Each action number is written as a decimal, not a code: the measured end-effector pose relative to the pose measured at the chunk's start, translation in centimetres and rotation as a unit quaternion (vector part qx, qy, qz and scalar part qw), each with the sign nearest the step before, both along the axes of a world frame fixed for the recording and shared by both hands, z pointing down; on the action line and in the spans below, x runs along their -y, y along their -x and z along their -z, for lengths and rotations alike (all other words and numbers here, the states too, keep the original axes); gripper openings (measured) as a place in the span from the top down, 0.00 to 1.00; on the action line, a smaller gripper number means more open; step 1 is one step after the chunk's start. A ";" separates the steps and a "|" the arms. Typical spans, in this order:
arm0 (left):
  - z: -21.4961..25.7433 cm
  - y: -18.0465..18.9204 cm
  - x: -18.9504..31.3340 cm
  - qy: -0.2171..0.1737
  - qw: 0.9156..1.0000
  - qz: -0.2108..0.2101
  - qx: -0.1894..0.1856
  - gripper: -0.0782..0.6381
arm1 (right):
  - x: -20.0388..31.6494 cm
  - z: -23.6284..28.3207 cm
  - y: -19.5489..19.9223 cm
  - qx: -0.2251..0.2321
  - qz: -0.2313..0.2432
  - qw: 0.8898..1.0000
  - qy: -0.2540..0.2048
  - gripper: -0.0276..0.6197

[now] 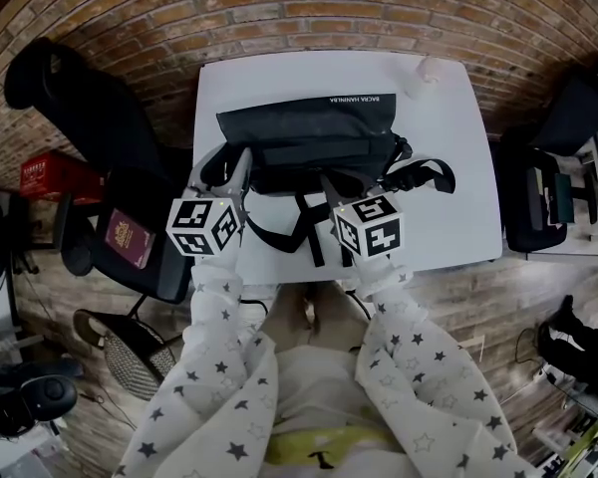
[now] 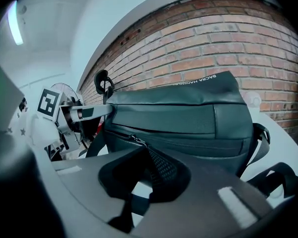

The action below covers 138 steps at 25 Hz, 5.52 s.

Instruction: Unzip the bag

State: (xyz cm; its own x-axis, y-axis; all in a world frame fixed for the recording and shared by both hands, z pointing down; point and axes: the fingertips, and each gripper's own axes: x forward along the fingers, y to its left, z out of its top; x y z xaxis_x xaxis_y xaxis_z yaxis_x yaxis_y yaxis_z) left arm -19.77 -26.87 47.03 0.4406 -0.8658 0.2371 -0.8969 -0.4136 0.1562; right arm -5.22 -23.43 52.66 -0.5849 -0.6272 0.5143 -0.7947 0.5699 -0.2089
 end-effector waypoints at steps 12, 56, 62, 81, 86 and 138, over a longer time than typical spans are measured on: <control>0.1 0.5 0.1 0.002 1.000 0.024 0.000 0.71 | 0.4 0.3 -2.7 -0.002 -0.039 0.999 0.002 0.93; -0.3 1.1 0.3 -0.003 0.999 0.050 0.007 0.71 | 1.1 0.4 -10.2 -0.007 -0.147 0.989 -0.004 0.93; -0.4 1.2 0.3 -0.004 0.999 0.052 0.007 0.71 | 1.2 0.3 -11.4 -0.008 -0.169 0.986 -0.003 0.93; -0.5 1.2 0.2 -0.006 0.999 0.053 0.011 0.71 | 1.3 0.1 -14.1 -0.009 -0.209 0.978 -0.004 0.93; -0.6 1.3 0.2 0.001 0.999 0.054 -0.003 0.71 | 1.0 -0.3 -13.6 -0.001 -0.188 0.982 -0.004 0.93; 9.4 1.9 -7.4 -0.085 0.993 0.079 0.019 0.89 | -0.5 17.3 -11.6 0.174 -0.074 0.951 -0.244 0.95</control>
State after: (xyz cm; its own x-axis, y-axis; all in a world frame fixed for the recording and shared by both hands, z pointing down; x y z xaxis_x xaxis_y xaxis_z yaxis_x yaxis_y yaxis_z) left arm -21.65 -19.50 37.59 0.2897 -0.9523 0.0960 -0.9566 -0.2849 0.0612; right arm 6.40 -22.88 35.33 -0.5527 -0.8306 -0.0679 -0.8051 0.5532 -0.2140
